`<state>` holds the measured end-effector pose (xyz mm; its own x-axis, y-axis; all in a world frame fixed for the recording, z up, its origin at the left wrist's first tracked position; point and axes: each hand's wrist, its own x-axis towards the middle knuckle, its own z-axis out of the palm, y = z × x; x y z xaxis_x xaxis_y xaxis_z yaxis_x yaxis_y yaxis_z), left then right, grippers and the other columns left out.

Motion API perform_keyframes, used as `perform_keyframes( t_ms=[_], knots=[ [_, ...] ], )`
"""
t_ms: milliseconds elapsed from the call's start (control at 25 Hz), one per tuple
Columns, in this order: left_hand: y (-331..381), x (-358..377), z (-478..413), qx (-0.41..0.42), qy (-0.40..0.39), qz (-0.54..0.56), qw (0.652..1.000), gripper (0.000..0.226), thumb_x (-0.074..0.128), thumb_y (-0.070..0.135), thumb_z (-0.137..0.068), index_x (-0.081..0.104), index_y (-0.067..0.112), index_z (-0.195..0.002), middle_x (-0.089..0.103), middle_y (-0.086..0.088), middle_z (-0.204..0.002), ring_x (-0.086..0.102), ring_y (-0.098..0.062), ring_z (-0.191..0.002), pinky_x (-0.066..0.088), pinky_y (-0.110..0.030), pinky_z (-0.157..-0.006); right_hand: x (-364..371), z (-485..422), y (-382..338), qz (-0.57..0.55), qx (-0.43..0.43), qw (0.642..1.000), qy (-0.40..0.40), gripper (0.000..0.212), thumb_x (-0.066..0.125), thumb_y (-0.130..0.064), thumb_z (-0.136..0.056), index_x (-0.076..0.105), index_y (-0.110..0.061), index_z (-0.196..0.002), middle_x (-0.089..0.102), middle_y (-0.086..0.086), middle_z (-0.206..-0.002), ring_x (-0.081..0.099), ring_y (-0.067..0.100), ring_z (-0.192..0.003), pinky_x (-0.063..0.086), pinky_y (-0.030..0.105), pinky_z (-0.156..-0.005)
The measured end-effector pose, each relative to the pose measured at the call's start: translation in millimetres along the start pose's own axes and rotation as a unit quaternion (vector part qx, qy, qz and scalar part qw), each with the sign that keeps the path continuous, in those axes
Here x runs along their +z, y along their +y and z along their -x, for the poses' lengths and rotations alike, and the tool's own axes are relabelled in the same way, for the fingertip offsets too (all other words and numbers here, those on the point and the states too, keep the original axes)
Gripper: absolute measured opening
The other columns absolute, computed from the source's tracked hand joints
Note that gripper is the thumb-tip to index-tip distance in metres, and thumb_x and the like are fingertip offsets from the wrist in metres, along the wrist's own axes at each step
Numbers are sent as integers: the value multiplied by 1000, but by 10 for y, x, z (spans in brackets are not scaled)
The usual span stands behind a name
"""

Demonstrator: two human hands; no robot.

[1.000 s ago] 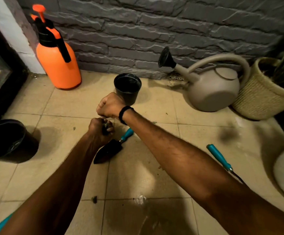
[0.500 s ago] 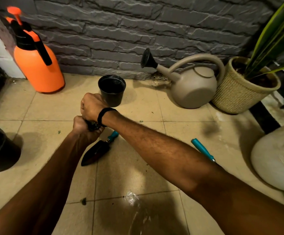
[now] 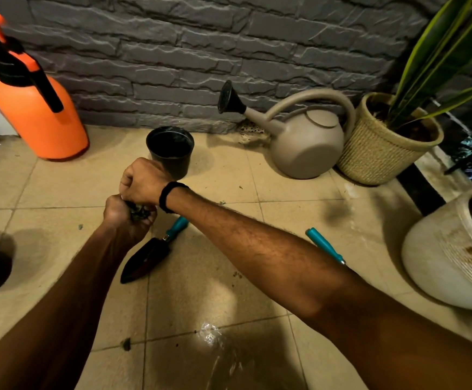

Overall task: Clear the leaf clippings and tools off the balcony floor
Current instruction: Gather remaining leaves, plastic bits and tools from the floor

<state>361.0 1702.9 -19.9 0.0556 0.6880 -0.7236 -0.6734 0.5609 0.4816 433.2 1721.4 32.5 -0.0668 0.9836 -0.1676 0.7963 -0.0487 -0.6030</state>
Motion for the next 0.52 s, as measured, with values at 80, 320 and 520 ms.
perform_keyframes(
  t_ms=[80, 320, 520],
  knots=[
    [-3, -14, -68, 7, -1, -19, 1000, 32, 29, 20, -97, 58, 14, -111, 61, -4, -88, 57, -11, -66, 52, -21, -65, -59, 31, 7, -52, 7, 999, 7, 7, 72, -9, -76, 76, -13, -72, 74, 0, -76, 70, 16, -79, 61, 36, -72],
    [-27, -43, -169, -5, -28, -9, 1000, 26, 34, 17, -100, 49, 16, -79, 50, 2, -62, 39, -7, -44, 34, -17, -43, -182, 108, 39, -166, 27, 985, 32, 5, 71, 1, -75, 75, -1, -78, 75, 10, -79, 72, 23, -79, 62, 41, -68],
    [-20, -92, -219, -21, -41, 3, 999, 31, 35, 19, -100, 40, 19, -70, 40, 4, -57, 33, -8, -43, 31, -17, -43, -250, 100, 77, -204, 43, 977, 46, 7, 70, 1, -76, 74, -4, -78, 74, 9, -76, 73, 23, -75, 58, 31, -57]
  ],
)
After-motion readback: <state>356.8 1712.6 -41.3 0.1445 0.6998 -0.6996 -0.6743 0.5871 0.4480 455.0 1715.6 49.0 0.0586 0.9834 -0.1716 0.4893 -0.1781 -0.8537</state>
